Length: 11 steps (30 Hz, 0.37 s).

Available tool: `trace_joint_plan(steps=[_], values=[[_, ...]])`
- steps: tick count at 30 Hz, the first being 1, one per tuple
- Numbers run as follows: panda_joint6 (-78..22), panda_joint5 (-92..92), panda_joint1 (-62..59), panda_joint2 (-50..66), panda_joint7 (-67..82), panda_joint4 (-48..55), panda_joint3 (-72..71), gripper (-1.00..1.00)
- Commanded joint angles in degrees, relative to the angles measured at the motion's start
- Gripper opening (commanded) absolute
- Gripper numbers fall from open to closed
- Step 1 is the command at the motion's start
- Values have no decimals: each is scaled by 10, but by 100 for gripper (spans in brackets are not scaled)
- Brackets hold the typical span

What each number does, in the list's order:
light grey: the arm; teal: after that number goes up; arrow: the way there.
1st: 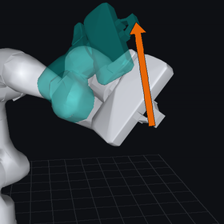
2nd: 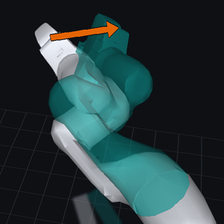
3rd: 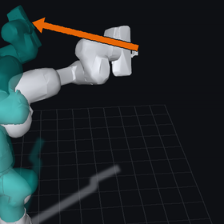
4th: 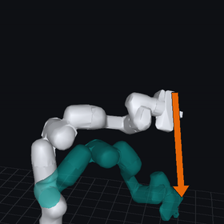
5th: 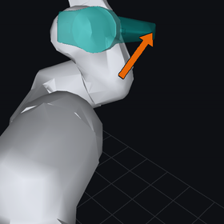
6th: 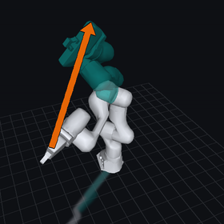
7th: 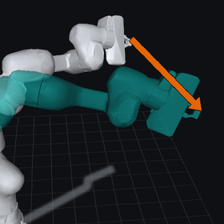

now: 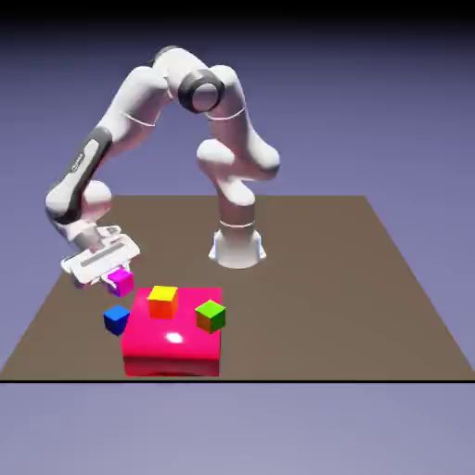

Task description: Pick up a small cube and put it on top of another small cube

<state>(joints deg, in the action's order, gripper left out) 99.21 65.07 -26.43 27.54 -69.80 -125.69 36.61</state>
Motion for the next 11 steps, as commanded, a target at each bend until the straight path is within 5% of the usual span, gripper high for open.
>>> trace_joint_plan(steps=[1,5,6,11], values=[[0,-1,0,0,0,0,0,-100],[4,94,76,76,43,-5,22,-100],[4,94,76,76,43,-5,22,100],[0,-1,0,0,0,0,0,100]])
